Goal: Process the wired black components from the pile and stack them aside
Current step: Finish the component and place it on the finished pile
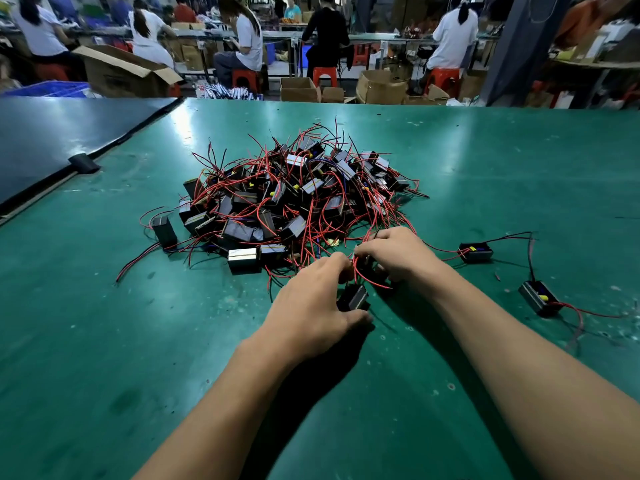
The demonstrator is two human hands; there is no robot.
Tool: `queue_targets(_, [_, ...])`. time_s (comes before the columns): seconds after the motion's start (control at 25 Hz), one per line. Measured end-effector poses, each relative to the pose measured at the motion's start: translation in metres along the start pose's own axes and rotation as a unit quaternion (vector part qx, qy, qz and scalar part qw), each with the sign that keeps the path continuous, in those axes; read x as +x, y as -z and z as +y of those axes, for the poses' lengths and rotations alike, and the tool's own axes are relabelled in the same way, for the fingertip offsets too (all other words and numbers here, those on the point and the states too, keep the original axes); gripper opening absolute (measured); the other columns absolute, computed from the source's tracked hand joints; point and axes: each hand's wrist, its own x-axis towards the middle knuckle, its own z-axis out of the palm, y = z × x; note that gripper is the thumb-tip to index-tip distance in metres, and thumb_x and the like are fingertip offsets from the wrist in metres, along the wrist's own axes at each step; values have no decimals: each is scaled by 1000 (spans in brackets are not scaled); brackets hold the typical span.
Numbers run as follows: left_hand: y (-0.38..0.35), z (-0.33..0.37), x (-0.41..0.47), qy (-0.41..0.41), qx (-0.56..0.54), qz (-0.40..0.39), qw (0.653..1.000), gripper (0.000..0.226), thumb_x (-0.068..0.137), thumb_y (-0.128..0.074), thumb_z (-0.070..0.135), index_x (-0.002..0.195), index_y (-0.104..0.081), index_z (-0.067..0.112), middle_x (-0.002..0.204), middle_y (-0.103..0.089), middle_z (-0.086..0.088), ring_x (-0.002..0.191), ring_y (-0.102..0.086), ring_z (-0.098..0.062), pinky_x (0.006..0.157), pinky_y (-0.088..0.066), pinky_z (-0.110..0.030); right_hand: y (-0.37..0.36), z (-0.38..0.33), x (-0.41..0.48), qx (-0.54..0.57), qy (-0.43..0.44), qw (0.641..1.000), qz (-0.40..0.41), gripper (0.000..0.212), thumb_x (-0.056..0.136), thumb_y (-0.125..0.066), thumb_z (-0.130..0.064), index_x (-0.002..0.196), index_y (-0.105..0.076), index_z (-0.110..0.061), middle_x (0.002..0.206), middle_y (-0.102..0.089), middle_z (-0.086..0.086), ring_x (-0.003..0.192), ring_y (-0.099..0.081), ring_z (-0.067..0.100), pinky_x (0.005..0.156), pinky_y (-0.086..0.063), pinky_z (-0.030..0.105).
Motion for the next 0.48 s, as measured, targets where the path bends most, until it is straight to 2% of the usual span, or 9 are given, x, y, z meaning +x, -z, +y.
queue_targets(0.16, [1, -3, 1, 91, -3, -35, 995, 63, 66, -78, 56, 112, -45, 30, 97, -62, 10, 91, -61, -18, 83, -51, -37, 5, 2, -5, 51, 24, 998, -16, 10, 85, -67, -18, 78, -62, -13, 65, -60, 2, 59, -56, 15, 52, -42, 24])
queue_targets(0.24, [1, -3, 2, 92, 25, -41, 995, 48, 71, -73, 52, 107, -53, 27, 95, -62, 7, 90, -60, -20, 83, -52, -38, 8, 4, -10, 124, 36, 991, -35, 9, 92, -64, -14, 83, -61, -14, 72, -64, 4, 57, -59, 14, 50, -45, 22])
queue_targets(0.36, [2, 0, 4, 67, 32, -45, 996, 21, 79, -68, 44, 84, -58, 25, 87, -55, 5, 85, -55, -21, 79, -49, -36, 13, 8, -19, 291, 45, 954, -60, 5, 99, -61, -14, 101, -64, -17, 89, -61, 9, 68, -68, 20, 55, -57, 30])
queue_targets(0.48, [5, 1, 6, 93, -65, -5, 994, 17, 80, -71, 32, 88, -60, 23, 84, -60, 7, 77, -59, -14, 70, -49, -27, 20, 12, -25, 414, 33, 907, -73, 13, 95, -65, -23, 104, -67, -15, 88, -65, 8, 72, -72, 21, 57, -59, 30])
